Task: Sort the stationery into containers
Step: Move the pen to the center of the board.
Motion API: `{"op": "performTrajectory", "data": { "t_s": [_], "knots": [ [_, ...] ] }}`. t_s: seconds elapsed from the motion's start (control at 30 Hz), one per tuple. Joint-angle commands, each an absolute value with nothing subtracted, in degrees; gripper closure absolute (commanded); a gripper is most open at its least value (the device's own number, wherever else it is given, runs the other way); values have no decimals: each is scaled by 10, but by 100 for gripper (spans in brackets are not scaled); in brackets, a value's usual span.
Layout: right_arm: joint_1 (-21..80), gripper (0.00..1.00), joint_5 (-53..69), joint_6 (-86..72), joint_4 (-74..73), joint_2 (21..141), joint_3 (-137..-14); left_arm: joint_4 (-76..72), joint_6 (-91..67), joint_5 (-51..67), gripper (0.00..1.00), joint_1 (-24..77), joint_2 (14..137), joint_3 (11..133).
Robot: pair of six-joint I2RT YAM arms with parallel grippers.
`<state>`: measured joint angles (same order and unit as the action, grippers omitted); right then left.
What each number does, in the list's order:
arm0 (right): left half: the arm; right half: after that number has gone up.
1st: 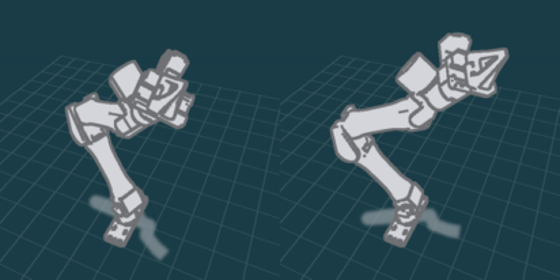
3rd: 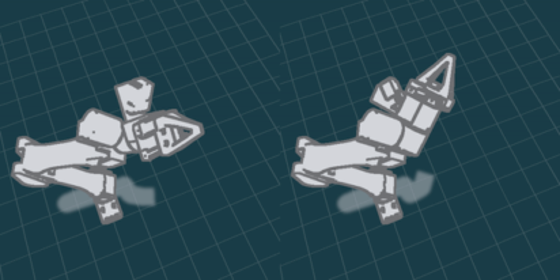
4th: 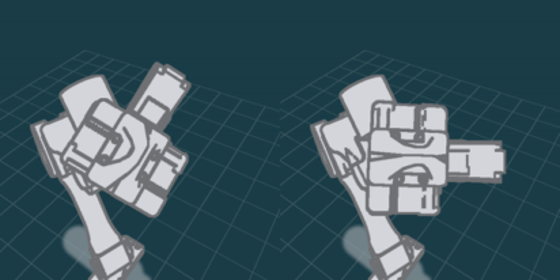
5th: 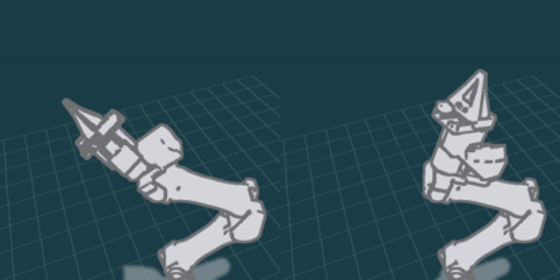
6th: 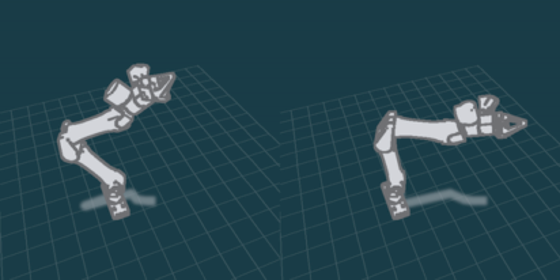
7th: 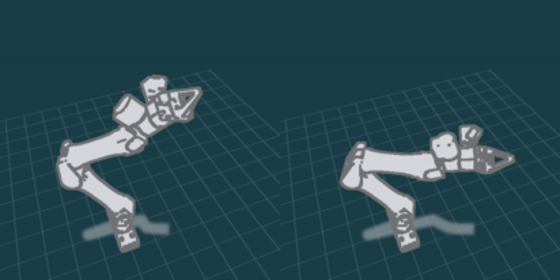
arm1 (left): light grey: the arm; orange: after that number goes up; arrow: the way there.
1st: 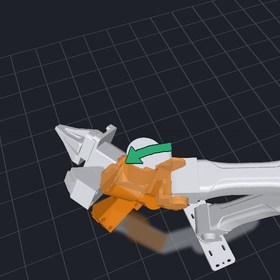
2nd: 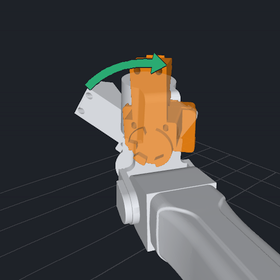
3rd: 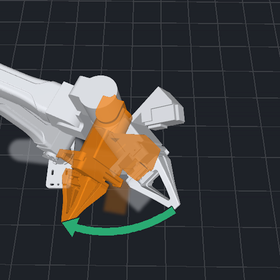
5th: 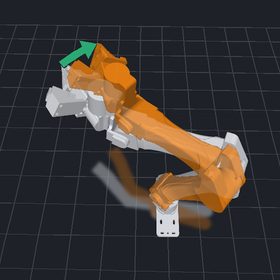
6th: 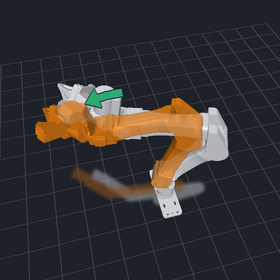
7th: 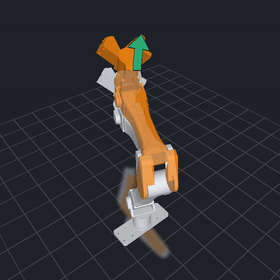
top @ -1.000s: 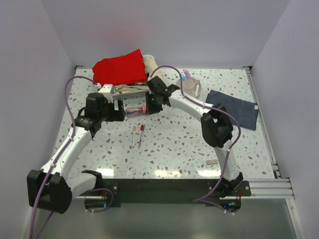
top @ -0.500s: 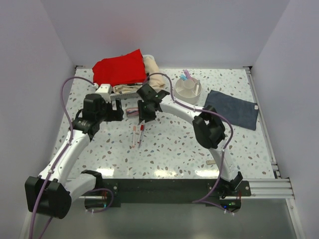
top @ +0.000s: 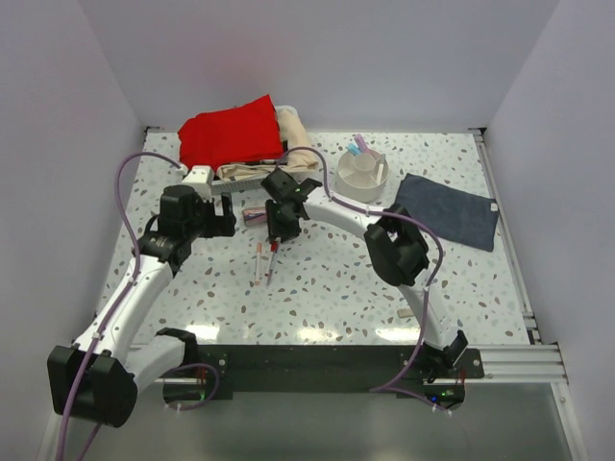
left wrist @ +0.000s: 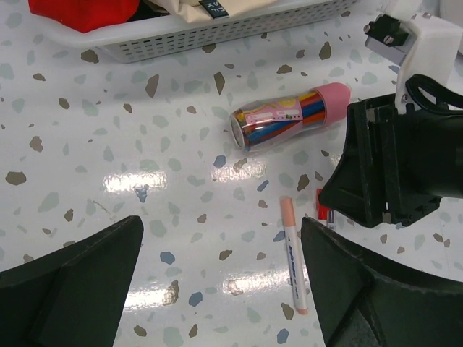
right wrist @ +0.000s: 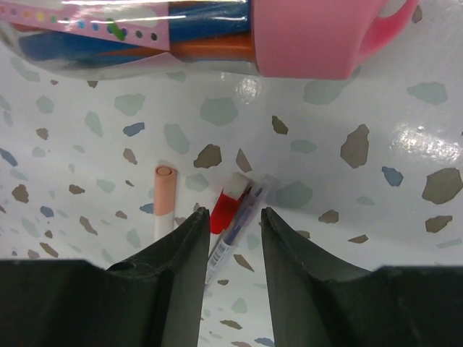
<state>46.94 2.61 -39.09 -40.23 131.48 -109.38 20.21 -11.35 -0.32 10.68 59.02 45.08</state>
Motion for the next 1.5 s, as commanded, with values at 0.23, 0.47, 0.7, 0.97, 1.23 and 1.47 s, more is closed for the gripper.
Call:
{"op": "performTrajectory", "data": {
  "t_s": [0.23,0.47,0.7,0.97,1.23,1.47],
  "knots": [
    [483,63,27,-401,-403,1348,-1127,176,-109,-4,5,91,575,436],
    [483,59,11,-373,-415,1339,-1121,174,-109,-3,5,89,579,438],
    [460,60,36,-337,-396,1303,-1070,171,-108,-3,5,89,583,438],
    [435,59,73,-288,-385,1281,-1044,167,-112,12,5,88,584,432],
    [433,60,79,-287,-382,1267,-1011,163,-112,14,4,88,589,436],
    [422,59,88,-280,-388,1239,-995,163,-112,18,4,87,591,435]
  ]
}}
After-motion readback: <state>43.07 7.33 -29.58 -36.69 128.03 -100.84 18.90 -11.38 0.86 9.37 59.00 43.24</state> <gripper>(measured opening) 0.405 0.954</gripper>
